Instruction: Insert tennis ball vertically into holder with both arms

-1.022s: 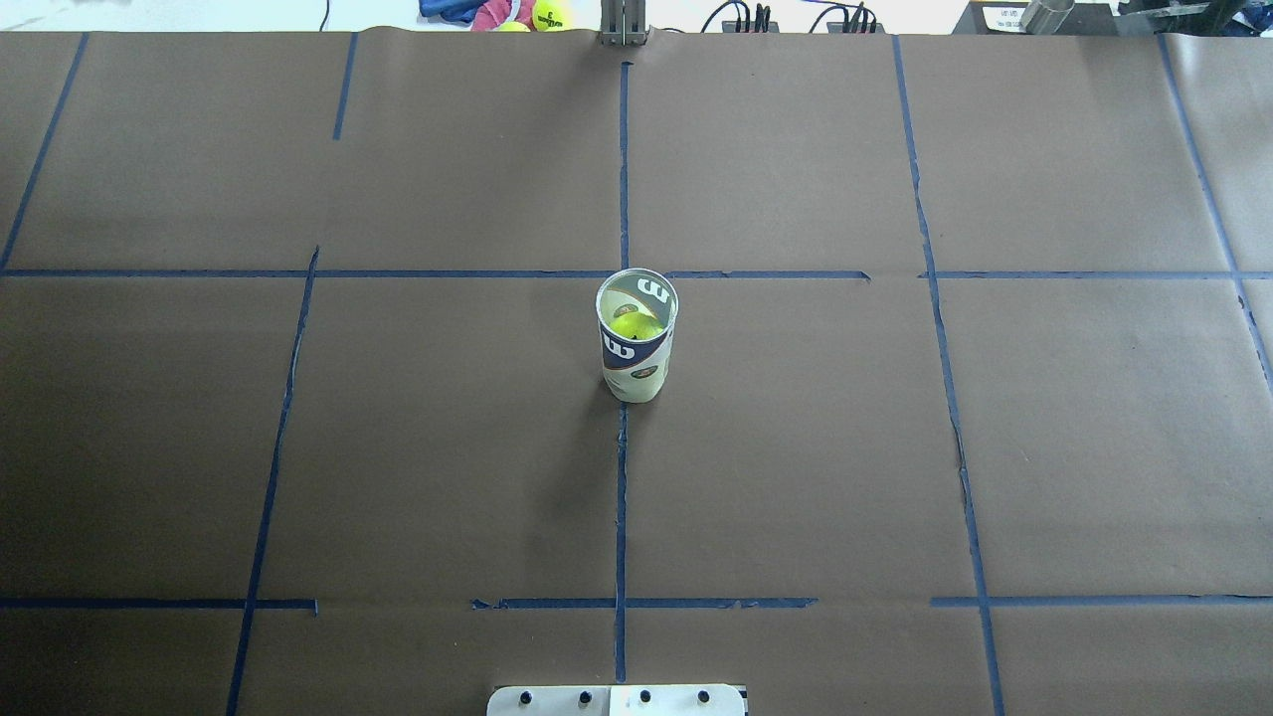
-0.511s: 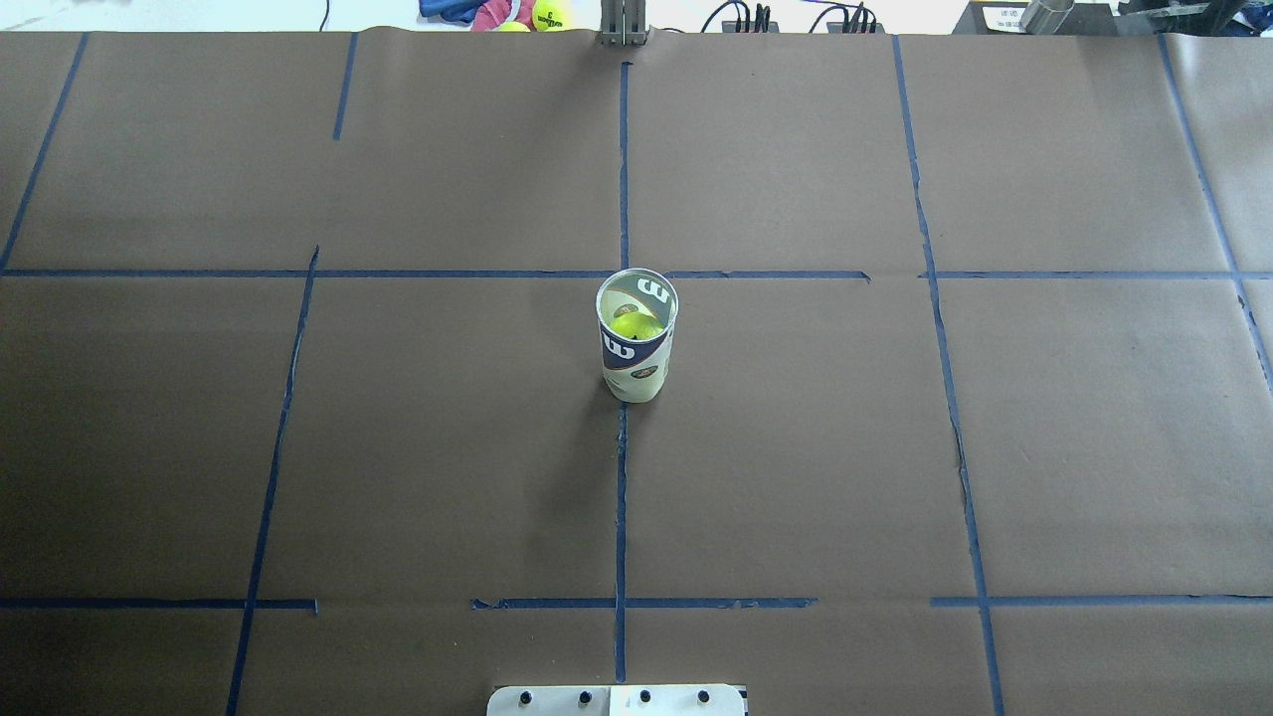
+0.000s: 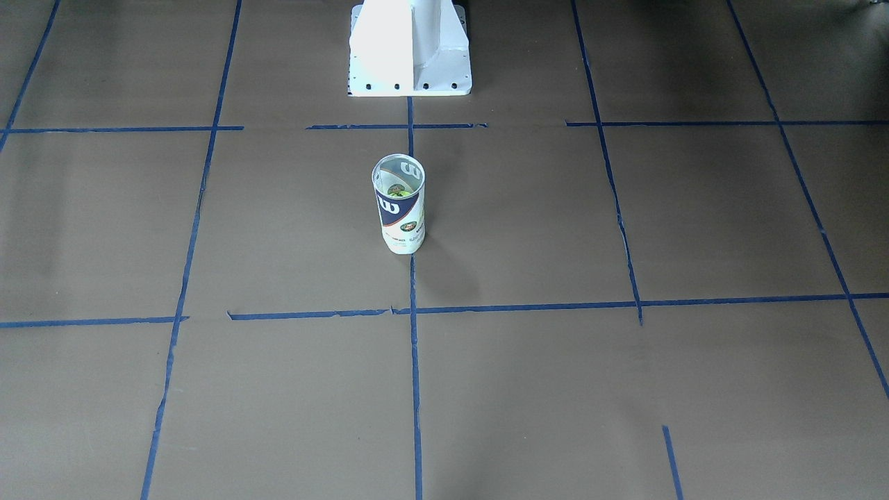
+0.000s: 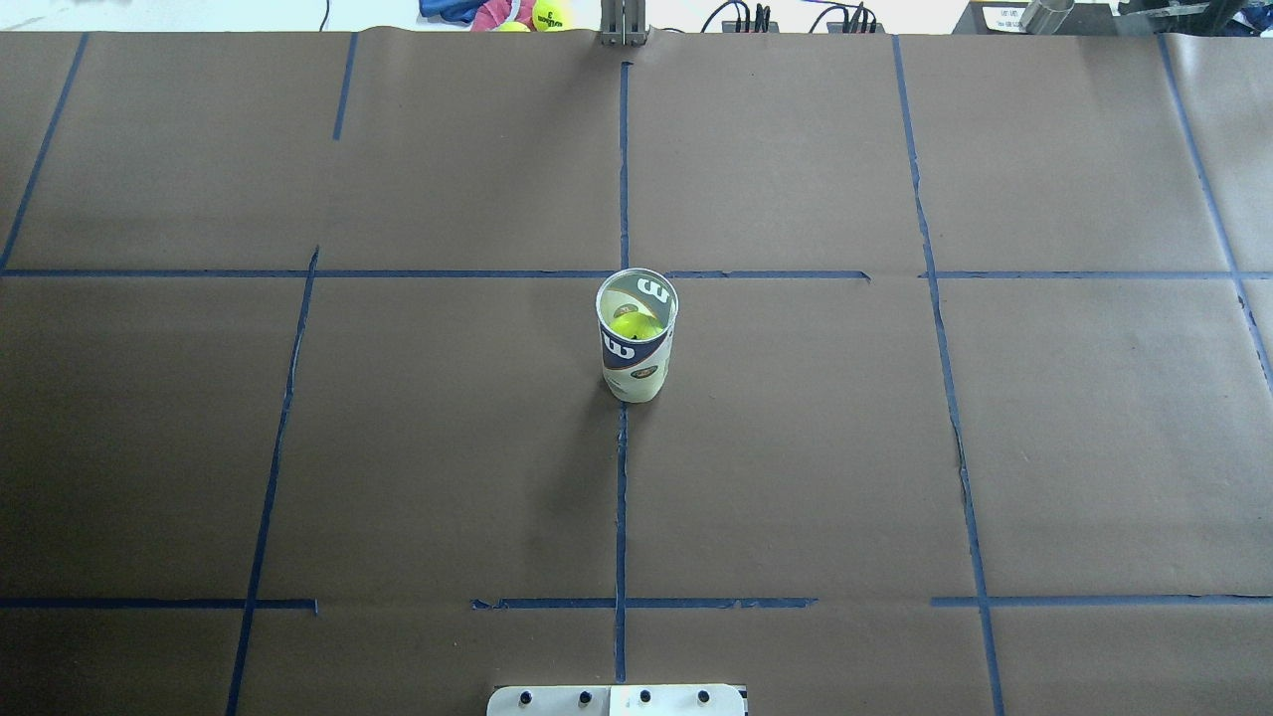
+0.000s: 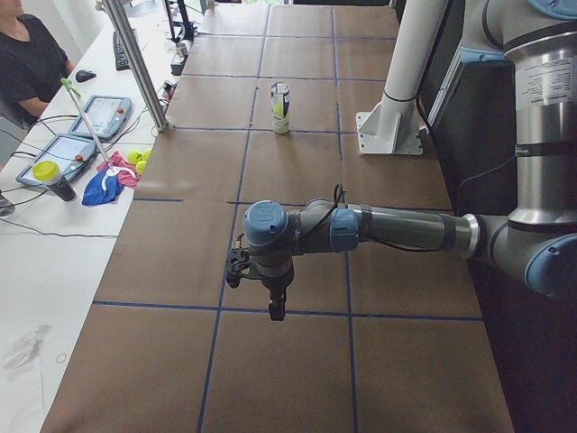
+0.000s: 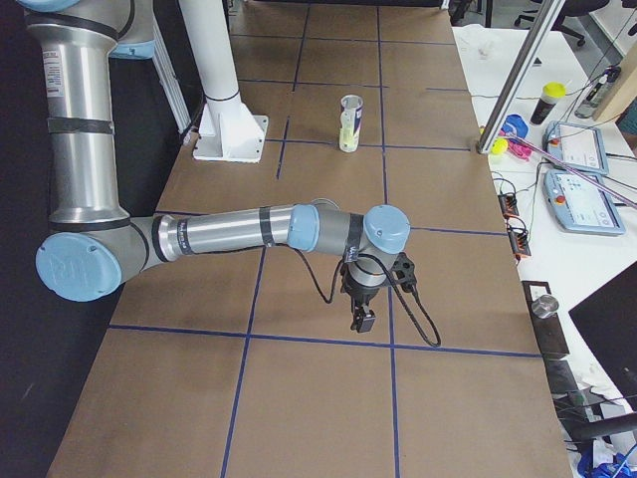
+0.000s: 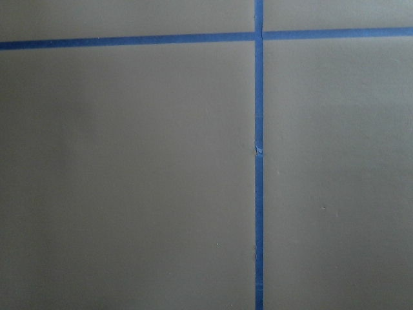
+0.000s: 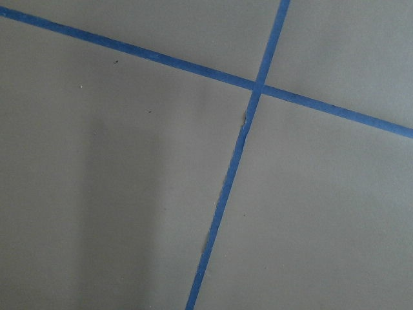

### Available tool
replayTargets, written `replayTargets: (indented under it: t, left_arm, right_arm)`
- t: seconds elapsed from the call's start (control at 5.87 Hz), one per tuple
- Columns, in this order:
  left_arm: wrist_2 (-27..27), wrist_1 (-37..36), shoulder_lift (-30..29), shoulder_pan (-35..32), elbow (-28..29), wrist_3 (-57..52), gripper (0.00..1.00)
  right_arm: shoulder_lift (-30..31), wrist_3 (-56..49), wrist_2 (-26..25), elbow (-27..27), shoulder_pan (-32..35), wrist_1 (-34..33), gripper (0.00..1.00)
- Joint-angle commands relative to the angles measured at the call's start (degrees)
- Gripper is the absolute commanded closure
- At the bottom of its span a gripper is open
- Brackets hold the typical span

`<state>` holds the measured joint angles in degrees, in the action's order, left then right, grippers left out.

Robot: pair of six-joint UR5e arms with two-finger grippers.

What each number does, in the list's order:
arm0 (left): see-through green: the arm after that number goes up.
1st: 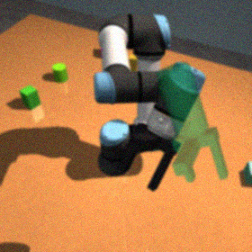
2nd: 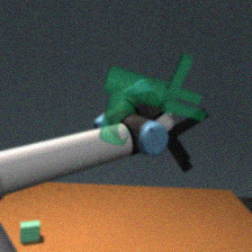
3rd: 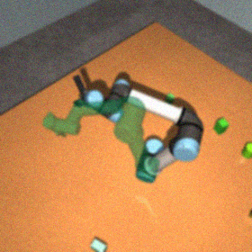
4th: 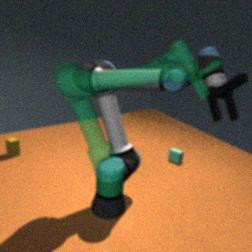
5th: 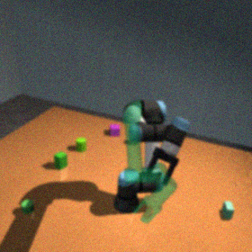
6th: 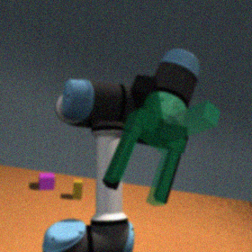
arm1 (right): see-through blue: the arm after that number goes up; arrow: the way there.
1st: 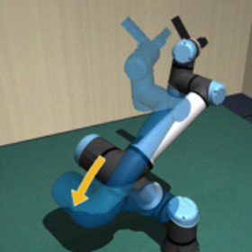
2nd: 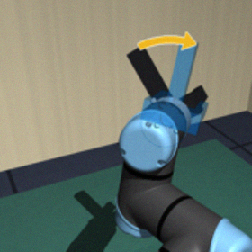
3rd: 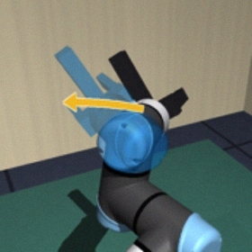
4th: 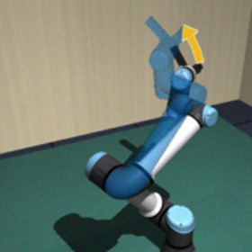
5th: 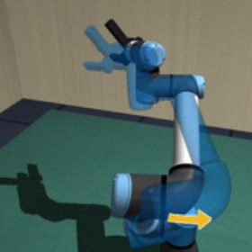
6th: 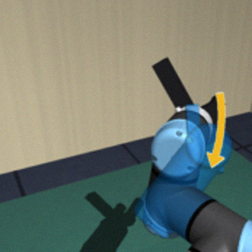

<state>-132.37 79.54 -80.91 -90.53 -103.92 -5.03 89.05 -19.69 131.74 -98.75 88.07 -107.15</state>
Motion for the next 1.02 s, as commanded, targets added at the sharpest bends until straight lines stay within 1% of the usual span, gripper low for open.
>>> replayTargets:
  t: [0.0,0.17,0.51,0.68,0.85]
  left_arm:
    - [0.0,0.0,0.31,-0.08,0.47,-0.07,0.0]
    - [-0.08,0.0,0.92,-0.08,-0.49,-0.07,0.0]
    - [-0.08,0.35,1.28,-0.17,-0.41,-0.07,0.0]
    - [-0.08,0.35,1.28,-0.17,-0.32,-0.16,0.0]
    - [-0.17,0.35,1.28,-0.26,-0.24,-0.16,0.0]
  right_arm:
    - [-0.02,0.09,0.7,-0.21,0.09,-0.25,0.0]
    - [0.16,0.09,0.45,-0.13,0.0,0.01,0.0]
    - [2.6,0.27,0.26,0.14,0.0,0.1,0.0]
    - [2.79,0.18,0.44,0.14,0.09,0.01,0.0]
    - [3.06,0.27,2.18,0.31,1.22,-0.07,0.0]
